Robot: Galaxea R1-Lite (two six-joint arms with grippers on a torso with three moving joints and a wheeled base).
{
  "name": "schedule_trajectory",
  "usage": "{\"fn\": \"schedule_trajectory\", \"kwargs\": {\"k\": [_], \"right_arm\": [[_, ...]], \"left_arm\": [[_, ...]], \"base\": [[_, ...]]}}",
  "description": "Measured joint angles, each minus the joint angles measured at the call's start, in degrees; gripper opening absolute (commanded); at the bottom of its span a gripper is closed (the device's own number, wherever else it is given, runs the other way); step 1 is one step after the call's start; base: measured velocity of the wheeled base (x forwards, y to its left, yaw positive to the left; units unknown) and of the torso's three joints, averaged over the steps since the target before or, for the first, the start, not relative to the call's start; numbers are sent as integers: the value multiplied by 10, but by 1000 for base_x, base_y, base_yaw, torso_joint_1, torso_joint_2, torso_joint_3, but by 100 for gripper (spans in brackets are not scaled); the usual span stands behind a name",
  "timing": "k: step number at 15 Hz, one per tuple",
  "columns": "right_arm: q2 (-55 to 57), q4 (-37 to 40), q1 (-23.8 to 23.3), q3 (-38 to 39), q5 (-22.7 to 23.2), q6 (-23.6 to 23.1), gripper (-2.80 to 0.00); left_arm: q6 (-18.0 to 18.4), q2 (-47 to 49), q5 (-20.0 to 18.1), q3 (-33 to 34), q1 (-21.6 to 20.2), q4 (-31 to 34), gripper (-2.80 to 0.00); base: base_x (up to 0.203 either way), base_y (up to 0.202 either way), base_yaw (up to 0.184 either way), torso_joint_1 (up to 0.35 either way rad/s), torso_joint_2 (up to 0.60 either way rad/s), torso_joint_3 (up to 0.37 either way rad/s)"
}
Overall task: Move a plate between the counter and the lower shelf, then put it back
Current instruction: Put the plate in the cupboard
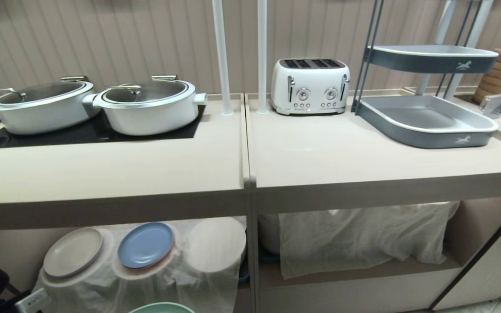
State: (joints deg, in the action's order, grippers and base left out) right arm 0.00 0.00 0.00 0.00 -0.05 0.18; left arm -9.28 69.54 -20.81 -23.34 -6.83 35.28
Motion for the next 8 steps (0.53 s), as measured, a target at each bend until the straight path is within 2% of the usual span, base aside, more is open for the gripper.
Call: {"fn": "schedule_trajectory", "kwargs": {"k": [8], "right_arm": [[0, 0, 0, 0, 0, 0, -280]], "left_arm": [[-1, 0, 0, 2, 0, 1, -280]], "base": [[0, 0, 0, -240, 531, 292]]}}
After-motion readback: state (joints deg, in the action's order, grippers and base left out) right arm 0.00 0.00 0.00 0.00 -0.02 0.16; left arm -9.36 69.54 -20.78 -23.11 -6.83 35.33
